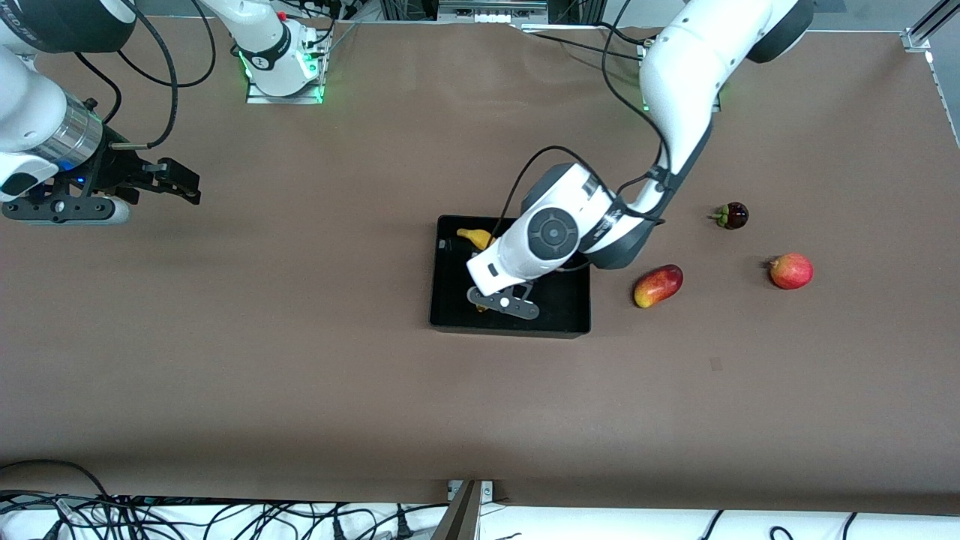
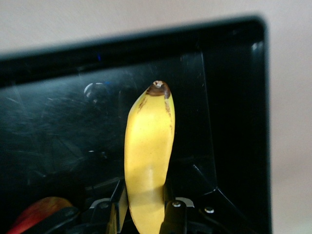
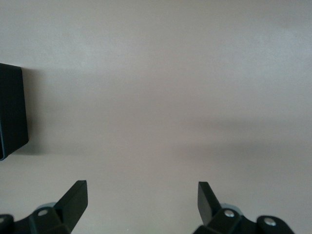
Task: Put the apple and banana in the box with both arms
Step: 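Carry the banana into the black box and open the left gripper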
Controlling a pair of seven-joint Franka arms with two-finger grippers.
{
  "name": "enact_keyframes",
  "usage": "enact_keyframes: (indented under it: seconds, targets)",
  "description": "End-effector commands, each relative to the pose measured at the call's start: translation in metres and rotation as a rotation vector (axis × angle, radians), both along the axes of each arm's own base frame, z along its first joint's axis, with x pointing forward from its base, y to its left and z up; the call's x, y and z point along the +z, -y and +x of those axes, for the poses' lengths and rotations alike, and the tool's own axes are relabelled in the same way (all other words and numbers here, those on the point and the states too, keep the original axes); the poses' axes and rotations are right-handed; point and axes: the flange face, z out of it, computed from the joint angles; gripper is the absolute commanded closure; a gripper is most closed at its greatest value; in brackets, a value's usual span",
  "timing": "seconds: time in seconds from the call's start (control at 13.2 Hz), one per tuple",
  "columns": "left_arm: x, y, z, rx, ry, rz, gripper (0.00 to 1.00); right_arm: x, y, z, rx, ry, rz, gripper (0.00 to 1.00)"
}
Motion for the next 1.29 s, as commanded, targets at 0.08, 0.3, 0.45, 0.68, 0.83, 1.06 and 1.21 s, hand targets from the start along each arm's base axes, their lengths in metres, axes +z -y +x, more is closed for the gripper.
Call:
enact_keyframes:
  seconds: [0.08,0.3,0.45,0.68,0.83,1.06,1.21]
  targets:
    - [-0.035,0.001,0.002,-0.042,-0.013,0.02,1.0,0.004,0.003,-0.003,0.012,0.012,-0.013,0.0]
    - [-0.036,0.0,0.002,-0.055,-0.006,0.028,0.01,0.004,0.003,-0.003,0.012,0.012,-0.012,0.0]
    - [-0.021,-0.002,0.007,-0.056,0.017,0.031,0.0,0.004,0.002,-0.003,0.013,0.012,-0.012,0.0]
    - [0.064,-0.044,0.034,0.002,0.053,0.027,0.0,0.004,0.002,-0.003,0.012,0.01,-0.013,0.0]
    - [0.126,-0.105,0.043,0.037,-0.015,0.099,0.0,0.004,0.002,-0.003,0.012,0.01,-0.013,0.0]
    - [0.192,-0.22,0.061,0.159,-0.07,0.174,0.0,0.004,0.003,-0.003,0.012,0.01,-0.013,0.0]
    - [0.215,-0.271,0.055,0.19,-0.125,0.251,0.0,0.004,0.002,-0.003,0.013,0.01,-0.013,0.0]
